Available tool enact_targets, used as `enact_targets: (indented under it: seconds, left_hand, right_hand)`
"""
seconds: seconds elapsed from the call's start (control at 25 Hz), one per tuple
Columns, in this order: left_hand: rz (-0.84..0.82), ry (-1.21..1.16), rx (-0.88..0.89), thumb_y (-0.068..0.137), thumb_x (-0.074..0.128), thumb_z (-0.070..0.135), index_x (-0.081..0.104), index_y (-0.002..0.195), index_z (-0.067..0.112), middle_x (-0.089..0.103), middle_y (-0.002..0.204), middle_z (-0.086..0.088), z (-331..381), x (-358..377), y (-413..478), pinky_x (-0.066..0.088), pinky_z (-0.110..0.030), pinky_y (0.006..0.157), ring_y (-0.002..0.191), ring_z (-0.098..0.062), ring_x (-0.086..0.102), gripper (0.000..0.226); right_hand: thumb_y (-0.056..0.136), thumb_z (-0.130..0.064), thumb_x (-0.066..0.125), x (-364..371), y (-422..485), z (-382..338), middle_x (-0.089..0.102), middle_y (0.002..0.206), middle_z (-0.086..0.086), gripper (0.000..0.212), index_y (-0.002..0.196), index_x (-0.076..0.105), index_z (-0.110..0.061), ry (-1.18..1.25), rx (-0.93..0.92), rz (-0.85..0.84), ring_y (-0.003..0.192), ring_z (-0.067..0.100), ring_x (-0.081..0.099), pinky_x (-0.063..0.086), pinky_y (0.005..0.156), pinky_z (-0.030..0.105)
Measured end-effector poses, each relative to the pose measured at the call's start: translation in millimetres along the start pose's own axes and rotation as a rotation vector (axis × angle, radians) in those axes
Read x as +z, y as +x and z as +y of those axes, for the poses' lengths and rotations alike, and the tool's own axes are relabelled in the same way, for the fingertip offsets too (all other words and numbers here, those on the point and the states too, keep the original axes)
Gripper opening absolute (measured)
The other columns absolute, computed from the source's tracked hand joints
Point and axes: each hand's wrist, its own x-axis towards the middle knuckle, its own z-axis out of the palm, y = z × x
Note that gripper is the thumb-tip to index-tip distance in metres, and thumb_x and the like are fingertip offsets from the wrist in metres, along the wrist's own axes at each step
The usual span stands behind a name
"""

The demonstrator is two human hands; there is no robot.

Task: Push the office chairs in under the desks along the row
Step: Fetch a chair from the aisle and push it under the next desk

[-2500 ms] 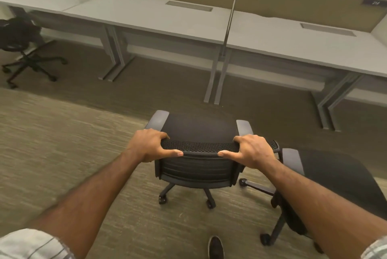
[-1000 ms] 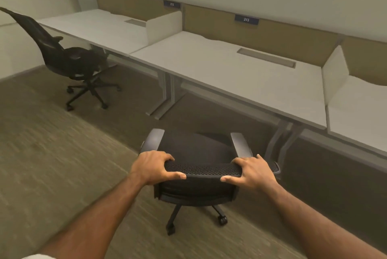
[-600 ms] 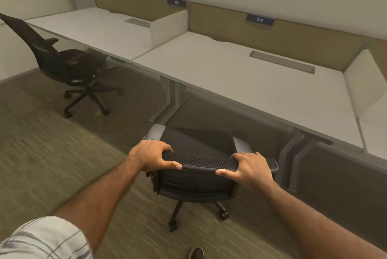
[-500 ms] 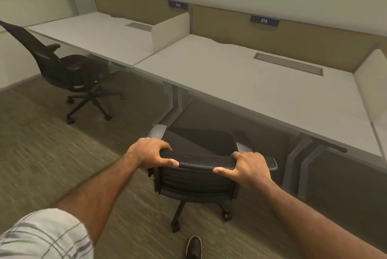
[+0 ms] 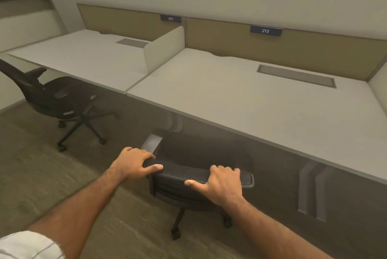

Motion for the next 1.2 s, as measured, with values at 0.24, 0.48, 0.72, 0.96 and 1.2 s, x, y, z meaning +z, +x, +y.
enact_targets:
  seconds: [0.24,0.48,0.72,0.96,1.2]
  left_hand:
    - [0.125,0.002,0.060,0.067,0.003,0.101,0.073,0.114,0.036,0.073,0.114,0.019,-75,-3,55,0.039,-0.034,0.098,0.108,-0.006,0.064,0.107]
    - [0.139,-0.008,0.170,0.069,0.006,0.101,0.073,0.115,0.035,0.073,0.116,0.018,-138,-6,104,0.040,-0.035,0.097,0.110,-0.008,0.064,0.105]
    - [0.096,-0.013,0.235,0.069,0.004,0.101,0.072,0.117,0.034,0.073,0.113,0.016,-179,-15,137,0.041,-0.037,0.097,0.106,-0.009,0.064,0.106]
    - [0.145,0.000,0.290,0.074,0.011,0.099,0.074,0.111,0.035,0.075,0.108,0.016,-204,-12,158,0.045,-0.037,0.092,0.100,-0.010,0.066,0.097]
    - [0.086,-0.002,0.298,0.072,0.008,0.099,0.073,0.110,0.037,0.073,0.103,0.018,-208,-13,155,0.045,-0.037,0.093,0.095,-0.006,0.064,0.098]
  right_hand:
    - [0.064,-0.106,0.017,-5,54,-54,0.061,0.073,0.000,0.100,0.078,0.058,-0.016,0.045,0.059,-0.008,0.072,0.026,0.056,0.044,0.095,0.056]
    - [0.065,-0.105,0.021,-7,94,-105,0.054,0.070,0.000,0.096,0.076,0.054,-0.016,0.068,0.164,-0.001,0.068,0.027,0.049,0.045,0.094,0.054]
    - [0.064,-0.106,0.019,-6,128,-138,0.049,0.065,-0.004,0.093,0.073,0.050,-0.018,0.051,0.224,0.036,0.063,0.024,0.045,0.040,0.077,0.045]
    - [0.063,-0.105,0.019,-6,142,-157,0.048,0.063,-0.004,0.089,0.066,0.042,-0.019,0.063,0.278,0.046,0.060,0.021,0.042,0.032,0.070,0.040]
    - [0.065,-0.104,0.019,0,137,-165,0.053,0.071,-0.002,0.088,0.069,0.043,-0.019,0.066,0.308,0.074,0.067,0.024,0.048,0.033,0.070,0.042]
